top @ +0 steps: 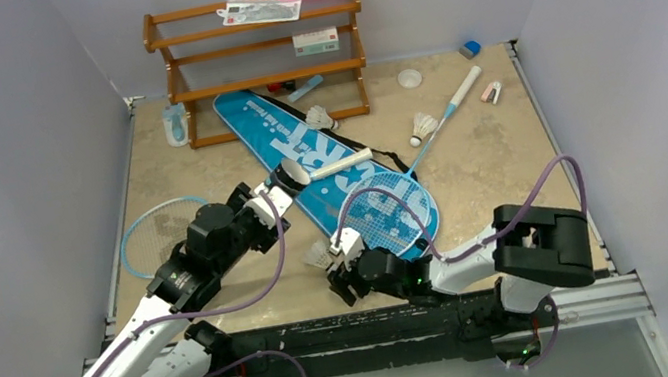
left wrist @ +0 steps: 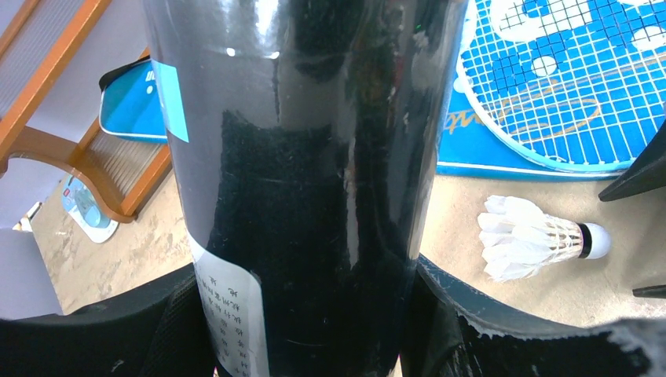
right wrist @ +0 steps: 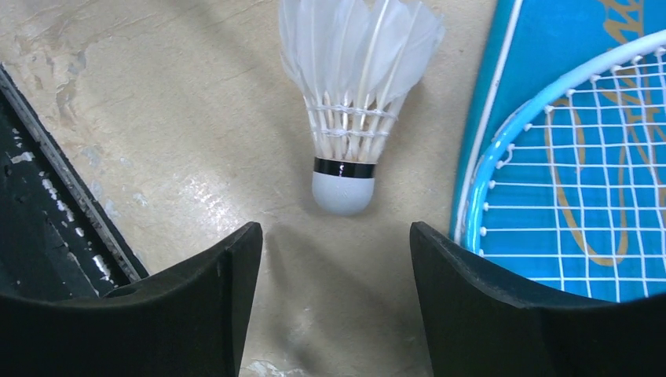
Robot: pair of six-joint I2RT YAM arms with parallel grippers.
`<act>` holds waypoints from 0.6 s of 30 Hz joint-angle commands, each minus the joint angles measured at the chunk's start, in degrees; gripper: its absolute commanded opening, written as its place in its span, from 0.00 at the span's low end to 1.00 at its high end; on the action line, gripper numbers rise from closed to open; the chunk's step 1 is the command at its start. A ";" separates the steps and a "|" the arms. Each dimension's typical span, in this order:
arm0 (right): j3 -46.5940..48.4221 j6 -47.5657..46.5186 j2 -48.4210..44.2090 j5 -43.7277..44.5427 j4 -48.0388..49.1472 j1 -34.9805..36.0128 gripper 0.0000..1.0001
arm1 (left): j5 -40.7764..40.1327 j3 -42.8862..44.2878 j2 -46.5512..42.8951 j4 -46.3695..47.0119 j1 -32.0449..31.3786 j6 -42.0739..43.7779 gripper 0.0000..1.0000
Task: Pack up the badminton gear
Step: Place the shuttlecock at the center of the board, then pick up the shuttlecock at the center of the board.
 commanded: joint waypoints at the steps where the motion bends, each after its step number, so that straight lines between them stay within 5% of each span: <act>1: -2.94 -0.34 0.24 5.45 8.27 1.70 0.71 | 0.93 0.07 -0.45 3.15 0.47 -0.25 0.45; 11: -6.27 -6.18 13.61 12.65 30.08 6.20 0.63 | 1.38 -0.02 -0.50 3.23 0.69 -0.38 0.45; 18: -6.92 -7.16 17.46 16.04 35.96 6.50 0.62 | 1.98 0.01 -0.19 3.28 0.67 -0.38 0.45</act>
